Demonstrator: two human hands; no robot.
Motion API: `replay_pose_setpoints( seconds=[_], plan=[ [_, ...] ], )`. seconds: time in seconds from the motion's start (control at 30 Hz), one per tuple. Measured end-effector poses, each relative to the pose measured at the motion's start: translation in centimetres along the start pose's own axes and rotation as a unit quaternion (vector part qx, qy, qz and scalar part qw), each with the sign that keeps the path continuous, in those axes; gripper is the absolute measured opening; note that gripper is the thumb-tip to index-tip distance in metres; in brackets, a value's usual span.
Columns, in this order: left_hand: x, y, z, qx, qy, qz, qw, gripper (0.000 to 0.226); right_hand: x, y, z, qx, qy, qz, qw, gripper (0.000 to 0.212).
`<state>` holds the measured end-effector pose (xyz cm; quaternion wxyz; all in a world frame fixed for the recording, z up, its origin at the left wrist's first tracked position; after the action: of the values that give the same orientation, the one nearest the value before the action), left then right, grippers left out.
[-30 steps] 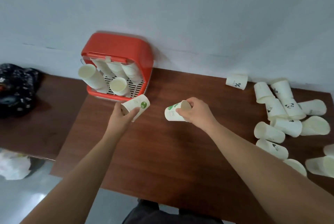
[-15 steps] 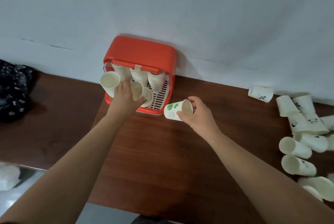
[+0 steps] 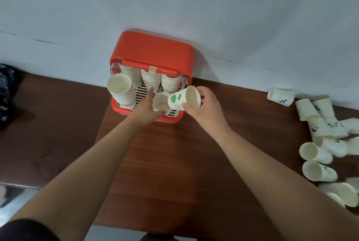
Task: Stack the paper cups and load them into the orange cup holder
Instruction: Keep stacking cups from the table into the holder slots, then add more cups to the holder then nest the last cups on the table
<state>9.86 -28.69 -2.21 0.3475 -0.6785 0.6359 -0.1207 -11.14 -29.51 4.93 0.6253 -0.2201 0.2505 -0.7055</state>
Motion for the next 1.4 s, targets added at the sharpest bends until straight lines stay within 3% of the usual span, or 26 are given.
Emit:
replay_pose_setpoints(
  seconds=[0.13, 0.23, 0.33, 0.43, 0.53, 0.77, 0.9, 1.0, 1.17, 1.4],
  plan=[
    [-0.6, -1.1, 1.3, -0.140, -0.086, -0.060, 0.985, 0.062, 0.2, 3.2, 1.5, -0.005, -0.030, 0.016, 0.999, 0.066],
    [-0.9, -1.1, 2.1, -0.209, -0.099, -0.058, 0.971, 0.070, -0.2, 5.3, 2.1, -0.055, -0.090, 0.043, 0.993, 0.068],
    [-0.9, -1.0, 2.4, -0.235, -0.073, -0.049, 0.968, 0.062, -0.4, 6.8, 2.5, -0.112, -0.156, 0.040, 0.981, 0.070],
    [-0.6, -1.0, 2.2, -0.236, -0.045, -0.045, 0.970, 0.048, 0.0, 8.7, 2.3, -0.157, -0.178, 0.073, 0.969, 0.078],
    [-0.4, -0.5, 2.1, -0.184, -0.018, -0.039, 0.982, 0.031, 0.5, 9.8, 1.5, -0.144, -0.123, 0.113, 0.975, 0.084],
    [-0.4, -0.5, 1.9, -0.097, 0.032, -0.080, 0.992, 0.043, 0.6, 9.6, 0.0, -0.114, -0.070, 0.119, 0.984, 0.091],
    [-2.6, -1.2, 2.2, -0.081, -0.016, -0.143, 0.986, 0.038, -1.2, 5.5, -0.2, -0.099, -0.060, 0.095, 0.989, 0.065],
    [-5.4, -0.6, 2.1, -0.040, -0.019, -0.124, 0.991, 0.032, -3.5, 0.9, -2.8, -0.163, -0.041, 0.090, 0.982, 0.061],
    [-10.0, 3.9, -1.5, 0.121, 0.064, -0.030, 0.990, 0.046, -8.4, -9.2, -9.7, -0.214, 0.001, 0.067, 0.975, 0.057],
    [-16.6, 14.6, -12.9, 0.141, 0.172, 0.013, 0.975, 0.042, -15.9, -25.6, -19.4, -0.211, 0.050, -0.034, 0.976, 0.050]
  ],
)
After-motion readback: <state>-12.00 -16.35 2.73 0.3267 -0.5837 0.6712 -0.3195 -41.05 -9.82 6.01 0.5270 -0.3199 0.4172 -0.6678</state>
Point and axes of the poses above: each hand's wrist, its own x-axis towards the middle knuckle, its own y-axis out of the palm, z = x × y, the point moved 5 cm from there along x, towards the middle knuckle, and after that the axes turned 14 degrees about -z, right-handed, at the moved point
